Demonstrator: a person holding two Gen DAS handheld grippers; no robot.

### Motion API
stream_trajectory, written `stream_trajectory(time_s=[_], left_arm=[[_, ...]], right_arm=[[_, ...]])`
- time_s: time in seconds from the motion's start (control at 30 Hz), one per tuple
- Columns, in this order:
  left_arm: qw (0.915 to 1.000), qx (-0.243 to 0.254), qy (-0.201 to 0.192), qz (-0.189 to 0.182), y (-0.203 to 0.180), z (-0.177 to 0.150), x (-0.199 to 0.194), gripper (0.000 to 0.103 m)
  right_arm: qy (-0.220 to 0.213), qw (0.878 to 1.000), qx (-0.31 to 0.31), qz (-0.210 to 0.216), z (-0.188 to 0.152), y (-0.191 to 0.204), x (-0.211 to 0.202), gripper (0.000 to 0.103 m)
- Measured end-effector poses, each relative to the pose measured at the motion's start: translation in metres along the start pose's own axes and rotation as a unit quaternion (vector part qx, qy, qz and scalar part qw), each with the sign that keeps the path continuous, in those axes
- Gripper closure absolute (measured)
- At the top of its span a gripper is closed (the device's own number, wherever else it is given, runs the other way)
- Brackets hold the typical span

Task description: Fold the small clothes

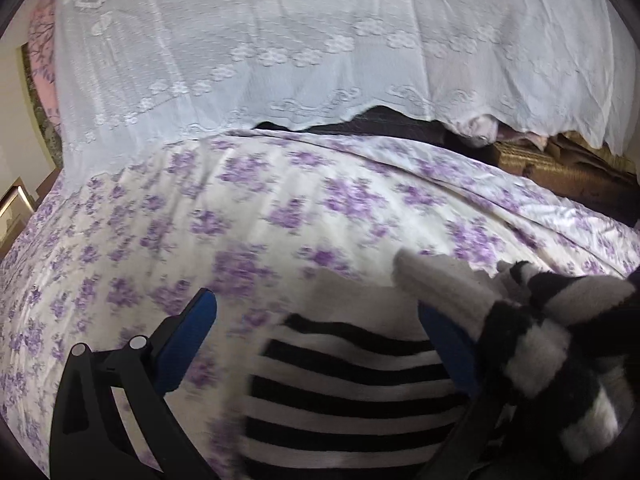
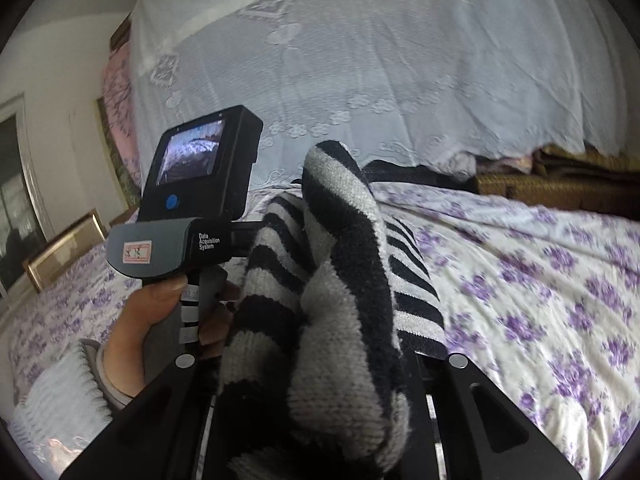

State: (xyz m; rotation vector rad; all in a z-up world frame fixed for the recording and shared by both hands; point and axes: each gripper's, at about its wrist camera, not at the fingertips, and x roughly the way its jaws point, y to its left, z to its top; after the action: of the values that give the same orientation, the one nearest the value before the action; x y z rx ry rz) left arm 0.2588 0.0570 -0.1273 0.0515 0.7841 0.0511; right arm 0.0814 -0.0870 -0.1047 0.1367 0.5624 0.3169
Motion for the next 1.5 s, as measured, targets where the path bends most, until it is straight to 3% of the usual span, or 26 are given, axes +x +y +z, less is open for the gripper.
stream_trajectory(time_s=[0.3,0.47,0.7,0.83,0.97,1.03,1.13,1.2,1.3,1.43,1.5], left_arm=[[0.9998,-0.007,0.005,0.020,0.057,-0.010,0.022,0.004],[0.9991,-0.019,0.027,0.025,0.081,-0.023,0.051,0.004],[0.9951,-0.036,0.073,0.056,0.106,-0.034,0.089,0.004],[0.9917,-0.087,0.090,0.029,0.128,-0.036,0.095,0.004],[0.9890,-0.120,0.087,0.005,0.145,-0.036,0.085,0.004],[0.9895,-0.121,0.078,0.006,0.149,-0.034,0.076,0.004],[0.9917,-0.119,0.045,0.020,0.155,-0.028,0.052,0.004],[0.9920,-0.121,0.031,0.016,0.157,-0.026,0.039,0.004],[0.9925,-0.120,0.021,-0.005,0.158,-0.025,0.018,0.004],[0.9960,-0.083,0.001,-0.033,0.144,-0.025,-0.015,0.004],[0.9970,-0.053,-0.007,-0.057,0.126,-0.027,-0.032,0.004]], right_arm=[[0.019,0.995,-0.090,-0.034,-0.004,0.067,0.027,0.080],[0.038,0.989,-0.131,-0.055,-0.018,0.093,0.048,0.079],[0.084,0.976,-0.191,-0.067,-0.048,0.122,0.084,0.058],[0.090,0.969,-0.219,-0.071,-0.055,0.129,0.085,0.057],[0.088,0.973,-0.210,-0.045,-0.053,0.128,0.068,0.055],[0.082,0.973,-0.216,-0.029,-0.052,0.127,0.057,0.045],[0.066,0.975,-0.207,0.039,-0.048,0.123,0.030,0.039],[0.052,0.974,-0.211,0.059,-0.045,0.123,0.016,0.038],[0.038,0.977,-0.196,0.076,-0.042,0.111,-0.004,0.040],[0.019,0.987,-0.155,0.041,-0.034,0.071,-0.023,0.080],[0.018,0.994,-0.106,0.029,-0.027,0.044,-0.026,0.086]])
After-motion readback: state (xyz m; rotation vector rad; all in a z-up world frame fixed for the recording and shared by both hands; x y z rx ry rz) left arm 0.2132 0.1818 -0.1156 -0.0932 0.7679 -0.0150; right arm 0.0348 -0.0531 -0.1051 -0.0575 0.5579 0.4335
